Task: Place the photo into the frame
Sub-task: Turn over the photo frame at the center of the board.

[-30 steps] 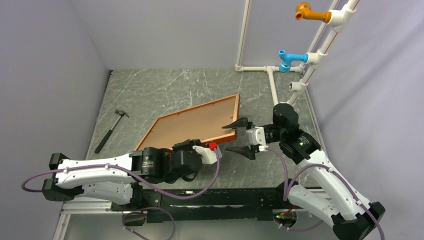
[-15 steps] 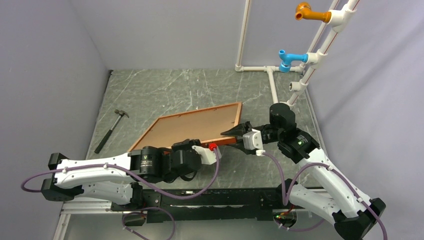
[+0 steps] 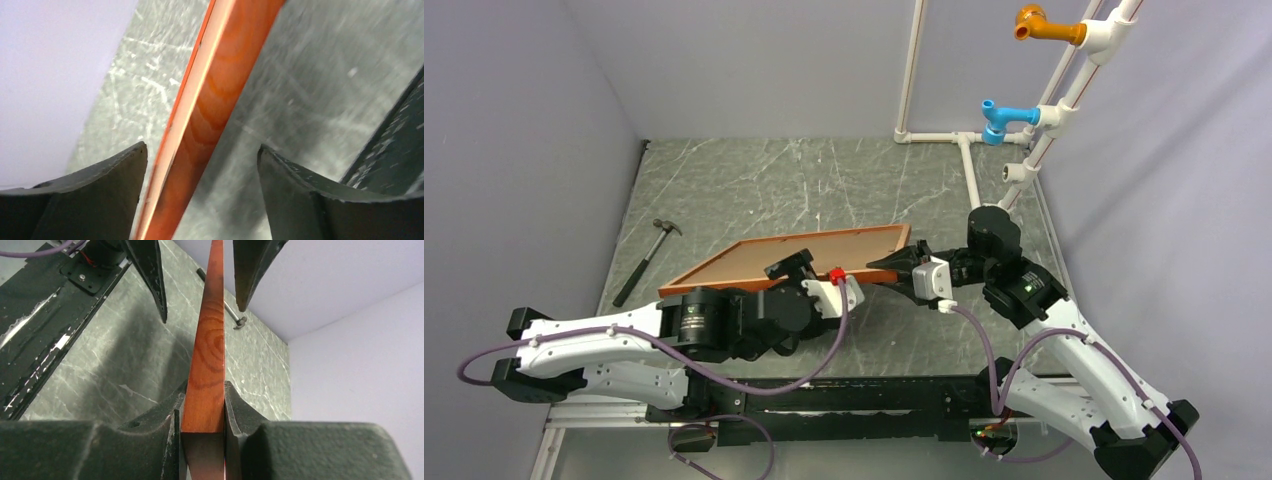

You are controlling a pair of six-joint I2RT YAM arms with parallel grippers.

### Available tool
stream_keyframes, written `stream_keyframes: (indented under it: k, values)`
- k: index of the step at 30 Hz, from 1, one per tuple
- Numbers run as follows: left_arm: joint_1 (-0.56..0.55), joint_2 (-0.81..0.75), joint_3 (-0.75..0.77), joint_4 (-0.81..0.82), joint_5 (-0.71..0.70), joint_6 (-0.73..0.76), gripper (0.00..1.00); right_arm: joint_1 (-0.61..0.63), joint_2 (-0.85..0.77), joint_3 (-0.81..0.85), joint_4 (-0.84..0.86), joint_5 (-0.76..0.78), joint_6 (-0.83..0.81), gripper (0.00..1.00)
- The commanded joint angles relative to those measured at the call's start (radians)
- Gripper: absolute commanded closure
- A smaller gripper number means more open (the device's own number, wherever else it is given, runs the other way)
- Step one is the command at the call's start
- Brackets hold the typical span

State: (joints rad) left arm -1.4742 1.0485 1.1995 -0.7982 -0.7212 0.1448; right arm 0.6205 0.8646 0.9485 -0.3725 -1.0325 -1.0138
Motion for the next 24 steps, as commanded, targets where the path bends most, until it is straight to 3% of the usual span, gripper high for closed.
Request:
stream_keyframes:
  k: [1,3,10,15,19,24]
  values:
    - [-0.007,-0.047,0.092,0.134,0.039,-0.091,0.1,0.001,-0.014,0.014,0.053,-0.006,0.153,1.0]
    - [-0.007,-0.067,0.11,0.155,0.051,-0.09,0.01,0.001,-0.028,0.006,0.099,0.004,0.233,1.0]
    - [-0.007,-0.183,0.107,0.27,0.104,-0.105,0.01,-0.001,-0.09,-0.044,0.337,0.03,0.596,1.0]
    - [-0.008,-0.241,0.065,0.313,0.103,-0.13,0.01,-0.005,-0.05,0.046,0.23,0.002,0.652,1.0]
    - [-0.006,-0.23,0.061,0.3,0.089,-0.138,0.01,-0.037,0.033,0.145,0.109,-0.11,0.67,1.0]
    - [-0.008,-0.175,0.076,0.277,0.083,-0.19,0.01,-0.103,0.076,0.139,0.214,-0.173,0.887,1.0]
